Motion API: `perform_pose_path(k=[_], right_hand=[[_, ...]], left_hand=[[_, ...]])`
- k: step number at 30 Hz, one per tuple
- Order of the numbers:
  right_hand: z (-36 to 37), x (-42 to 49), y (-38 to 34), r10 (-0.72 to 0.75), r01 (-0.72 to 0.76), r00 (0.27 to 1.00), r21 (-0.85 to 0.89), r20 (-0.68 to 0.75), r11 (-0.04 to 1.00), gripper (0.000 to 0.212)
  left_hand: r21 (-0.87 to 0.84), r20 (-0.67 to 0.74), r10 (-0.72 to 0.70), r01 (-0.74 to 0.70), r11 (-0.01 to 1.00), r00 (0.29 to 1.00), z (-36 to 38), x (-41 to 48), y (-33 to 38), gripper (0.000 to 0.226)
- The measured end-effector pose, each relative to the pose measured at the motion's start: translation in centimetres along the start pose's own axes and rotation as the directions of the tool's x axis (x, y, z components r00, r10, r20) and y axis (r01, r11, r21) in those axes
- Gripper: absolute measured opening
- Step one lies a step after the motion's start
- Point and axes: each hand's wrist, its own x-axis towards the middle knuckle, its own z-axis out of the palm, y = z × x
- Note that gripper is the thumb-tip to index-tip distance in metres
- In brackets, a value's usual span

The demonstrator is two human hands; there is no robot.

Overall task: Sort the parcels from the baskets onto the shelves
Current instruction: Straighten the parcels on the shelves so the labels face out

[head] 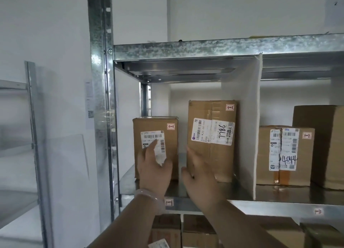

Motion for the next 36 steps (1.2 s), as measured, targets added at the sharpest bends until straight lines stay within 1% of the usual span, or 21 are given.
perform_pose_path(k=[1, 3, 5, 6, 7, 9, 11, 14, 16, 19, 23, 25, 27, 29, 30, 32, 34, 36], right_hand=[[0.6, 0.3, -0.8, 0.042, -0.045, 0.997, 0.045, 0.062, 0.998, 0.056], [1.9, 1.0, -1.8, 0.127, -0.146, 0.98, 0.117, 0.153, 0.982, 0.054], [3.0, 2.0, -2.1, 0.218, -0.241, 0.96, 0.121, 0.179, 0.963, 0.045], [3.5, 2.5, -2.1, 0.279, -0.301, 0.942, 0.101, 0.185, 0.948, 0.044], [3.7, 2.9, -2.3, 0.334, -0.356, 0.924, 0.095, 0.187, 0.93, 0.048], [4.2, 3.6, -2.1, 0.408, -0.435, 0.89, 0.11, 0.202, 0.894, 0.057], [4.9, 4.1, -1.6, 0.434, -0.469, 0.87, 0.122, 0.232, 0.875, 0.056], [5.6, 4.6, -0.9, 0.437, -0.478, 0.863, 0.129, 0.256, 0.869, 0.045], [5.6, 4.8, -0.8, 0.432, -0.481, 0.86, 0.152, 0.27, 0.863, 0.049], [5.3, 4.8, -1.0, 0.441, -0.497, 0.849, 0.153, 0.292, 0.854, 0.052], [4.5, 4.4, -1.3, 0.445, -0.499, 0.847, 0.149, 0.29, 0.854, 0.06], [4.1, 4.0, -1.6, 0.453, -0.503, 0.845, 0.137, 0.284, 0.853, 0.062], [4.0, 3.5, -1.8, 0.427, -0.471, 0.865, 0.135, 0.266, 0.872, 0.061], [3.7, 2.8, -1.8, 0.397, -0.439, 0.88, 0.132, 0.259, 0.889, 0.055], [3.4, 2.5, -2.0, 0.377, -0.424, 0.886, 0.141, 0.268, 0.895, 0.05], [2.1, 1.5, -2.8, 0.345, -0.399, 0.895, 0.158, 0.283, 0.903, 0.046], [1.1, 0.9, -3.0, 0.319, -0.377, 0.905, 0.182, 0.283, 0.908, 0.051], [0.2, 0.0, -3.5, 0.283, -0.343, 0.919, 0.199, 0.275, 0.918, 0.055]], left_hand=[[0.026, -0.057, -0.002, 0.003, 1.0, 0.998, -0.6, 0.3, -0.5, 0.062], [0.106, -0.095, -0.016, 0.026, 0.994, 0.995, -1.5, 1.1, -1.4, 0.07], [0.183, -0.035, -0.12, 0.124, 0.975, 0.992, -2.0, 2.1, -2.2, 0.083], [0.206, 0.007, -0.177, 0.172, 0.963, 0.984, -2.0, 2.5, -2.6, 0.089], [0.204, 0.051, -0.213, 0.199, 0.959, 0.976, -2.0, 2.8, -2.9, 0.091], [0.146, 0.121, -0.228, 0.21, 0.967, 0.966, -1.9, 3.2, -3.4, 0.085], [0.134, 0.16, -0.229, 0.208, 0.969, 0.96, -1.7, 3.3, -3.7, 0.081], [0.168, 0.193, -0.253, 0.222, 0.96, 0.948, -1.6, 3.7, -3.9, 0.088], [0.178, 0.207, -0.266, 0.231, 0.957, 0.942, -1.7, 4.0, -4.0, 0.093], [0.175, 0.221, -0.289, 0.253, 0.951, 0.931, -1.8, 4.1, -3.8, 0.094], [0.202, 0.23, -0.273, 0.228, 0.952, 0.934, -2.1, 3.8, -3.7, 0.095], [0.2, 0.23, -0.253, 0.208, 0.957, 0.94, -2.3, 3.5, -3.5, 0.091], [0.197, 0.221, -0.215, 0.172, 0.965, 0.951, -2.7, 2.9, -2.9, 0.081], [0.207, 0.209, -0.179, 0.136, 0.969, 0.961, -3.1, 2.2, -2.2, 0.066], [0.211, 0.209, -0.168, 0.124, 0.97, 0.963, -3.2, 1.9, -1.9, 0.063], [0.233, 0.222, -0.171, 0.118, 0.965, 0.96, -3.4, 1.4, -1.5, 0.059], [0.231, 0.233, -0.188, 0.133, 0.964, 0.954, -3.3, 1.3, -1.9, 0.057], [0.201, 0.242, -0.193, 0.145, 0.969, 0.951, -3.2, 0.9, -2.3, 0.065]])
